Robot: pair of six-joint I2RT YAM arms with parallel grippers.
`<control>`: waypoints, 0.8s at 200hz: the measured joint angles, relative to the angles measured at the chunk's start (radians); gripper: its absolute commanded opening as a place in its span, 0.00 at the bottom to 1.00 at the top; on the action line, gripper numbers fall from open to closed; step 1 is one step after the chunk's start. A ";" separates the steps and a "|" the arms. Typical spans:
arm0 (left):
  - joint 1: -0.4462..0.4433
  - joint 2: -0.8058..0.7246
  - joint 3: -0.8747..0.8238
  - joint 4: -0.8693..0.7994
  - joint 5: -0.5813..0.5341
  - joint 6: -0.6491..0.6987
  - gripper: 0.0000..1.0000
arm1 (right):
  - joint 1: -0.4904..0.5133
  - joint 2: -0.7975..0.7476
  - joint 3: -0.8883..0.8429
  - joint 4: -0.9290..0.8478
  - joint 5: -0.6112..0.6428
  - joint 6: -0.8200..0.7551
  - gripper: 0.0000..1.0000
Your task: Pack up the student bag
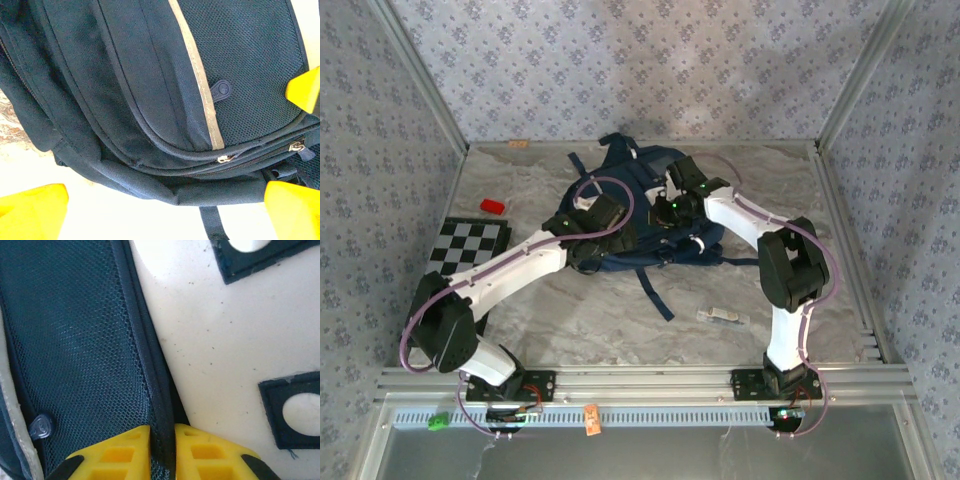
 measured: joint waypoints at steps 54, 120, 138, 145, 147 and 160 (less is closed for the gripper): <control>-0.022 0.019 0.019 -0.025 -0.036 0.011 1.00 | -0.008 -0.005 0.004 0.011 -0.052 0.039 0.00; -0.095 0.083 0.084 -0.082 -0.102 -0.016 1.00 | -0.018 -0.118 -0.056 0.115 -0.101 0.241 0.00; -0.103 0.101 0.101 -0.082 -0.116 -0.042 1.00 | -0.019 -0.129 -0.077 0.142 -0.113 0.290 0.00; -0.108 0.111 0.114 -0.082 -0.120 -0.054 1.00 | -0.019 -0.133 -0.088 0.159 -0.116 0.307 0.00; -0.109 0.114 0.118 -0.083 -0.121 -0.058 1.00 | -0.019 -0.134 -0.091 0.163 -0.116 0.312 0.00; -0.117 0.132 0.138 -0.077 -0.127 -0.082 1.00 | -0.019 -0.143 -0.113 0.190 -0.119 0.339 0.00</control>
